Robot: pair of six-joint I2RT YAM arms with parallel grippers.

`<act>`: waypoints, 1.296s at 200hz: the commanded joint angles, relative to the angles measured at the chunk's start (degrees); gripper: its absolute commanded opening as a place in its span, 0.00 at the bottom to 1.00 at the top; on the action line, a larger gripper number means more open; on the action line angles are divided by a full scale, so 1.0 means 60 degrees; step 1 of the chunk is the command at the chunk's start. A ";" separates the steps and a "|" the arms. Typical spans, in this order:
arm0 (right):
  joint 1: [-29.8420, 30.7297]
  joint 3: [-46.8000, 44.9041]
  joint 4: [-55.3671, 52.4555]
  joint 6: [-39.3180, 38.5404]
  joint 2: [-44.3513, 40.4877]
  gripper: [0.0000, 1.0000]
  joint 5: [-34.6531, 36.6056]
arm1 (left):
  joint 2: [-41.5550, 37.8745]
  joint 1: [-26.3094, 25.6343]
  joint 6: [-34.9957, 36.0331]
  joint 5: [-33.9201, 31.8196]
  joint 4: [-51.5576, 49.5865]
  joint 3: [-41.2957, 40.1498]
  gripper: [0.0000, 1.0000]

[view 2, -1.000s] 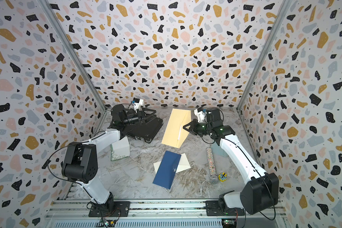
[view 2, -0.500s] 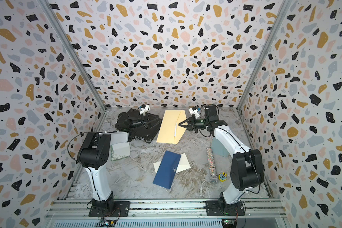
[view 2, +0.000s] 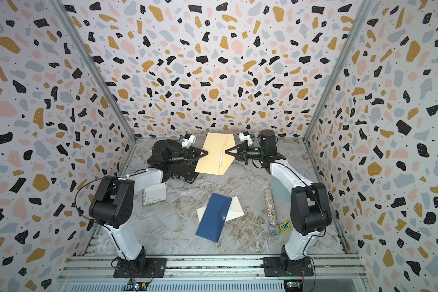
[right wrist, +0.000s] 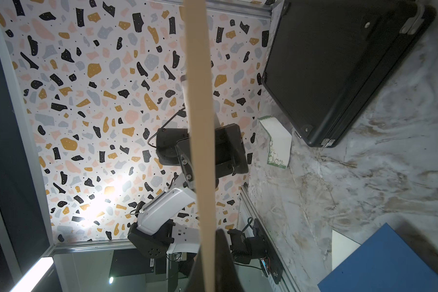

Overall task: Take the letter paper out of the envelope
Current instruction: Pick up the envelope from the envelope.

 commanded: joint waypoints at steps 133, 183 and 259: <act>-0.0014 0.0002 -0.1877 -0.2314 -0.0946 0.31 0.1191 | 0.0492 -0.0183 -0.5541 -0.1077 0.5519 0.0521 0.00; 0.0146 -0.0755 -0.0392 -0.1672 -0.1410 0.40 0.1902 | 0.0197 -0.0552 -0.5514 -0.1809 0.5009 0.0406 0.00; 0.0471 -0.2281 0.4046 0.1755 -0.1752 0.42 0.2365 | -0.0078 -0.0606 -0.4319 -0.2194 0.3463 0.0607 0.00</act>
